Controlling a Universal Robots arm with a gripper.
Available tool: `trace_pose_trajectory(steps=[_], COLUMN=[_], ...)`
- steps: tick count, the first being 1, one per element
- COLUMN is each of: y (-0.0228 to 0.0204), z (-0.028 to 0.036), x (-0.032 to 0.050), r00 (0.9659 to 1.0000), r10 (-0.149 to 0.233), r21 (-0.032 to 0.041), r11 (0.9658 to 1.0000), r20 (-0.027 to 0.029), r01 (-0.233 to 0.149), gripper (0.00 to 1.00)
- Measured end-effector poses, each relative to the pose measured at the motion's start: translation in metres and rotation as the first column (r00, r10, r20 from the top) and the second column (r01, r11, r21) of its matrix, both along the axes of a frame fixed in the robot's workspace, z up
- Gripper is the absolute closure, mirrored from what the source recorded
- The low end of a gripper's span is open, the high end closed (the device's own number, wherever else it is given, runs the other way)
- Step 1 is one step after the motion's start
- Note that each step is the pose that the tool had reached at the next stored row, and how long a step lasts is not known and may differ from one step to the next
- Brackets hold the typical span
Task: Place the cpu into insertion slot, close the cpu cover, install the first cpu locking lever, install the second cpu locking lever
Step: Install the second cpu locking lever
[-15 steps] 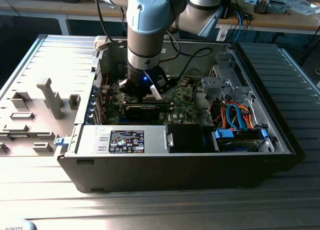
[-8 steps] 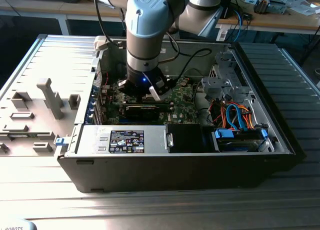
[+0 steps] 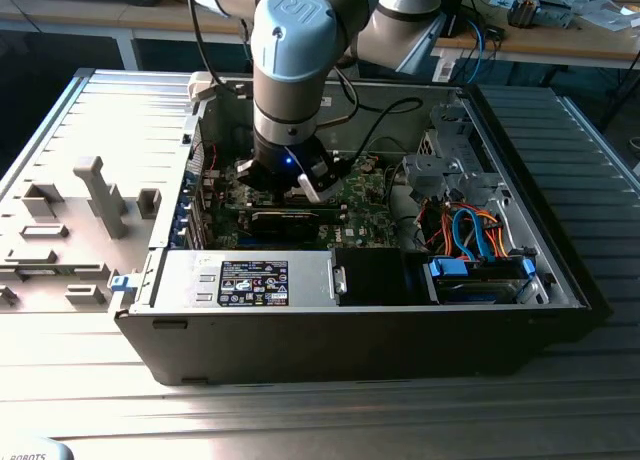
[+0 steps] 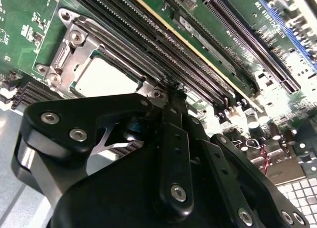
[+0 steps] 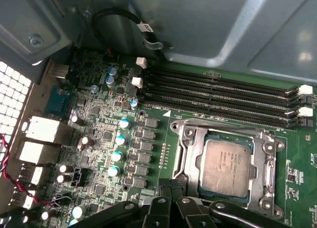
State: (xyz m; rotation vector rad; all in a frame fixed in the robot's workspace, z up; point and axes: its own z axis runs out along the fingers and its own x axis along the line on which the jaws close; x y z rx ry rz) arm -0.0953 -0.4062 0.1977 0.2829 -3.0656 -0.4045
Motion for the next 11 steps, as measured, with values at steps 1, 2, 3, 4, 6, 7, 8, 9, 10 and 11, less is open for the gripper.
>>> trace_pose_trajectory(steps=[1,2,3,4,6,7,8,9,10,11], y=[0.0001,0.0002,0.0002,0.0003,0.0003,0.0003,0.0002,0.0002,0.0004,0.0005], z=[-0.0005,-0.0009,-0.0013,-0.0014,-0.0014,-0.0014,-0.0013,-0.0004,0.0025,0.0052], x=[-0.0001,-0.0004,-0.0009,-0.0013,-0.0019,-0.0022,-0.0023,-0.0023,-0.0022,-0.0022], r00=[1.0,1.0,1.0,1.0,1.0,1.0,1.0,1.0,1.0,1.0], r10=[0.0,0.0,0.001,0.001,0.001,0.001,0.001,0.001,0.001,0.001], r21=[0.0027,0.0039,0.0051,0.0056,0.0054,0.0054,0.0052,0.0049,0.001,-0.0038], r11=[1.0,1.0,1.0,1.0,1.0,1.0,1.0,1.0,1.0,1.0], r20=[0.0,0.0003,0.0005,0.0004,0.0005,0.0004,0.0006,0.0012,0.0011,0.0008], r01=[0.0,0.0,-0.001,-0.001,-0.001,-0.001,-0.001,-0.001,-0.001,-0.001], gripper=[0.89,0.89,0.89,0.89,0.89,0.89,0.89,0.89,0.89,0.89])
